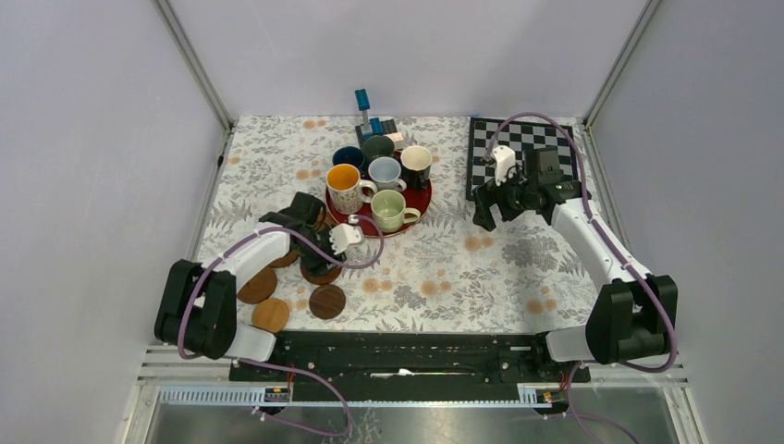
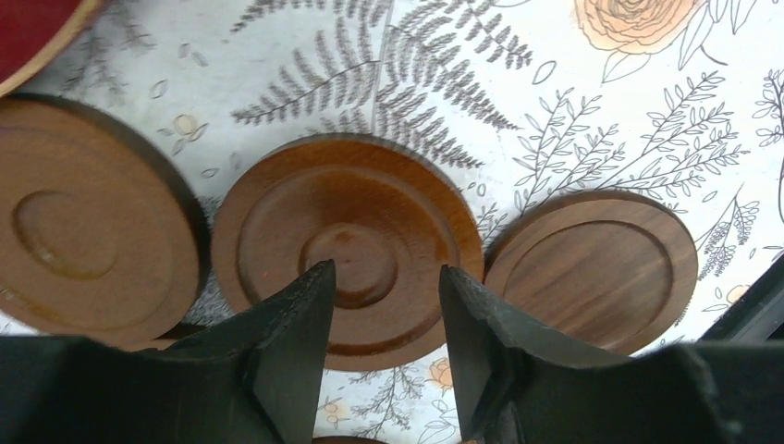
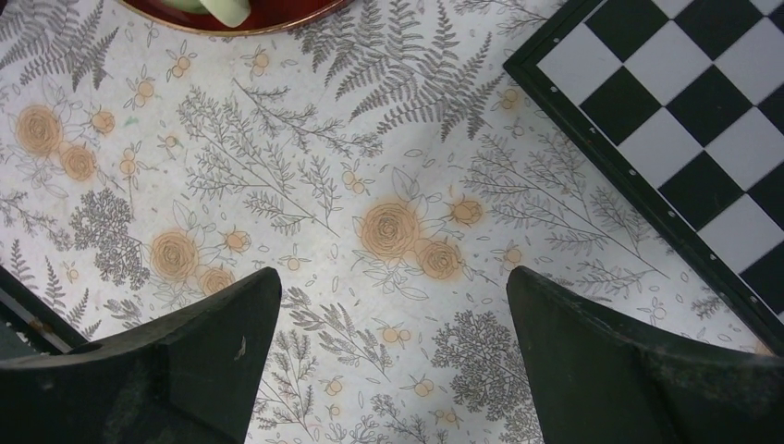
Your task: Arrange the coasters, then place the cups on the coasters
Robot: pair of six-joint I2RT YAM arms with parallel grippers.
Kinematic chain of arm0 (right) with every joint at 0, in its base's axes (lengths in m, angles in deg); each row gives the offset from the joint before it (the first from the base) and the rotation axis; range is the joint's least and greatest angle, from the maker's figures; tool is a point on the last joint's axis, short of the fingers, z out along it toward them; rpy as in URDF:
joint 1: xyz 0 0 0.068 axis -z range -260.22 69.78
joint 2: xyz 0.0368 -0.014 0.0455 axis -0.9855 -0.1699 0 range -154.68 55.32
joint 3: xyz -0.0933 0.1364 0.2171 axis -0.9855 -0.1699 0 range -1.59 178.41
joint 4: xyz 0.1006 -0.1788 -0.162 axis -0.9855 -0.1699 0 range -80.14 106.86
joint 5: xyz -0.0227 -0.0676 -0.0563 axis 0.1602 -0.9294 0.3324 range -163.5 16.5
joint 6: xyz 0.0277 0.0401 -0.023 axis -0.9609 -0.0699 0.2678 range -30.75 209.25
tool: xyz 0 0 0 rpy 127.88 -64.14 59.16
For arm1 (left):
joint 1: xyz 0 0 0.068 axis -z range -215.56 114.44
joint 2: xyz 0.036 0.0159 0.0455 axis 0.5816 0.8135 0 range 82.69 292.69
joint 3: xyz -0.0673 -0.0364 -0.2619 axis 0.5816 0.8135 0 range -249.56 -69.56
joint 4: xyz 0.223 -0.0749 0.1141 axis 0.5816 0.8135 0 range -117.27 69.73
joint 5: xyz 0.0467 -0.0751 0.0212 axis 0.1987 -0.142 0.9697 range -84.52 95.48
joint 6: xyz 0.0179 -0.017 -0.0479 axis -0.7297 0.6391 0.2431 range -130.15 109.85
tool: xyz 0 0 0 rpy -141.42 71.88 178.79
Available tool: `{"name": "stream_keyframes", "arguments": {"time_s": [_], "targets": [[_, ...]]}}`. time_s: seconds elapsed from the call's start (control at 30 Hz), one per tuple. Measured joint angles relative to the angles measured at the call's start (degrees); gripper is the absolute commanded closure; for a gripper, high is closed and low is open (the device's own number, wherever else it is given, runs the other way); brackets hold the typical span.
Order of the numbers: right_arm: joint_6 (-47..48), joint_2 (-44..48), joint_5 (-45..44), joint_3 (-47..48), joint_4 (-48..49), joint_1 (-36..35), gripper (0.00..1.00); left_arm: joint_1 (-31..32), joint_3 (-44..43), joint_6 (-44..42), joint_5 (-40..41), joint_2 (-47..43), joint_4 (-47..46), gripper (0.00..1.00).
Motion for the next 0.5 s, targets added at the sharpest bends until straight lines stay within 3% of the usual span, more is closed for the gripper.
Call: {"name": "stream_keyframes", "arguments": {"time_s": [0.27,0.5], "targets": [[-0.96,2.49,0.87,0.0,0.59,4.02,0.0,5.31,0.15,1.03,2.19,3.06,-1.46,0.52],[-1.64,2.58,2.6,0.0,0.63,5.33,0.0,14.38,-4.2,3.72,3.52,8.85,-2.32,0.54]]}}
